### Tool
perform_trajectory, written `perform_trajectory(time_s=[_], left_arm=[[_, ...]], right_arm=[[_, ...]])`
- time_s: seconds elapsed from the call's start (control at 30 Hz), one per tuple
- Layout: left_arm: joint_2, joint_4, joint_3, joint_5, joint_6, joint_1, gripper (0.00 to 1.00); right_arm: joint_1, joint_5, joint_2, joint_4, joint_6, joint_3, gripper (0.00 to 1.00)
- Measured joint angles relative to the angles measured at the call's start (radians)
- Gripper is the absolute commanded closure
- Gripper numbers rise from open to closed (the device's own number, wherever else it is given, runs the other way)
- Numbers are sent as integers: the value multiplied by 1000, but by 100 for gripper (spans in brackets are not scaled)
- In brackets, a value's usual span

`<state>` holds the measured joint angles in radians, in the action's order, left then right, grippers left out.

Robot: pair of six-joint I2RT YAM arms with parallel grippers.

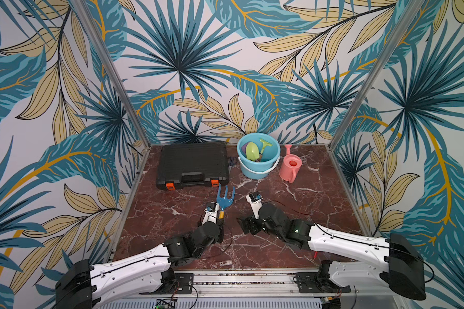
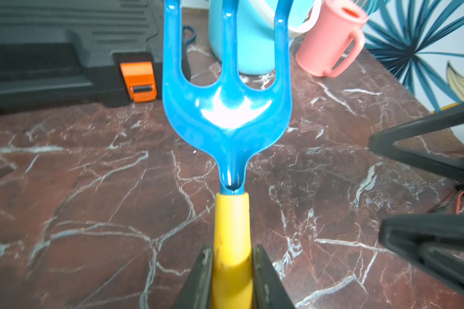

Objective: Organize the gardening tools
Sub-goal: Pick up the gardening tool from the center of the board.

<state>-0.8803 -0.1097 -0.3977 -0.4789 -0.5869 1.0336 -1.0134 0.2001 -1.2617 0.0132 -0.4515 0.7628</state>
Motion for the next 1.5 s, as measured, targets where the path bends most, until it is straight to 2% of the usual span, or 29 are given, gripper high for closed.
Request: perform_trajectory(time_s=[0.1, 0.23, 0.37, 0.5, 0.53, 0.7, 0.8, 0.97, 1.1, 1.23, 1.27, 1.3, 1.4, 1.5], left_arm=[[-12, 53, 18, 5, 34, 2, 100], [-8, 111, 37, 30, 67, 8, 100], [11, 152, 54, 51, 90, 15, 100], [19, 173, 59, 66, 105, 19, 100], [19, 176, 59, 67, 106, 19, 100], [19, 196, 59, 73, 108, 19, 100], [19, 203, 60, 82, 112, 20, 100], [19, 208, 64, 102, 122, 21, 100], [19, 211, 68, 111, 126, 22, 100], [8, 219, 69, 121, 117, 20, 100], [-2, 224, 69, 118, 114, 18, 98], [-5, 227, 68, 117, 114, 17, 87], [-17, 232, 63, 115, 114, 18, 70], [-35, 219, 37, 113, 137, 19, 40]], right_arm=[[0, -51, -42, -15, -10, 60, 21], [9, -95, -69, -26, -20, 100, 38], [42, -133, -98, -37, -40, 124, 42], [74, -163, -113, -40, -47, 134, 61], [81, -167, -116, -40, -50, 137, 63], [99, -179, -117, -39, -55, 146, 64], [108, -184, -117, -39, -55, 146, 59], [132, -186, -117, -42, -54, 146, 60], [151, -194, -117, -50, -53, 146, 74], [150, -255, -116, -87, -79, 150, 100], [138, -275, -115, -101, -82, 156, 100], [130, -271, -113, -102, -80, 158, 100], [141, -280, -113, -98, -79, 157, 100], [145, -266, -110, -93, -64, 157, 100]])
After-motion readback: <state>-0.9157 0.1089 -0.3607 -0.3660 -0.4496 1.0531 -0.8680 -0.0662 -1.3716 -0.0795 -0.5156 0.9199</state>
